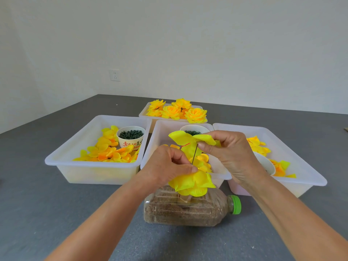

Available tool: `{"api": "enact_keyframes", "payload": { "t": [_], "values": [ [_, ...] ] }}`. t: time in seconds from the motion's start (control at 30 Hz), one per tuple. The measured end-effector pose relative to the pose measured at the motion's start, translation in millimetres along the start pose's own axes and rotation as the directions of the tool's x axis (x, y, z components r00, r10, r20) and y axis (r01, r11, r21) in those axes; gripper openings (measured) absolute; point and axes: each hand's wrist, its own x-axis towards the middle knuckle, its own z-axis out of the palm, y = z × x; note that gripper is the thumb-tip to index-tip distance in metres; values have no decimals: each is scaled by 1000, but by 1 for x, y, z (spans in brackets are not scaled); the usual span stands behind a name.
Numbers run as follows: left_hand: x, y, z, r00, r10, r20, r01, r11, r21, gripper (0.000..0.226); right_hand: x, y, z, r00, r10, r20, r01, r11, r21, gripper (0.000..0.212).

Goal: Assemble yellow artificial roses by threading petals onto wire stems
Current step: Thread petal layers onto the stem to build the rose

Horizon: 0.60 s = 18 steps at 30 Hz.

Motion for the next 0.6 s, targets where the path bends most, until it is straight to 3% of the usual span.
{"api": "enact_keyframes", "payload": {
  "t": [0.23, 0.37, 0.47, 0.53, 0.6],
  "values": [
    [1, -3, 0, 1000, 9, -8, -9, 1000, -3, 20, -5, -2, -2, 995, -97, 8, 97, 990, -100, 34],
    [1, -3, 0, 1000, 11, -8, -11, 1000, -9, 22, -8, -4, -1, 988, -153, -21, 149, 981, -120, 16],
    [1, -4, -1, 1000, 10, -11, -10, 1000, -2, 23, -10, -2, 0, 979, -198, -43, 187, 964, -188, 16],
    [1, -4, -1, 1000, 13, -8, -13, 1000, 1, 22, -10, 0, 1, 952, -303, -50, 271, 906, -326, 22],
    [2, -5, -1, 1000, 15, -8, -16, 1000, -19, 17, -10, 2, 1, 887, -462, 18, 408, 763, -501, 17]
  ]
}}
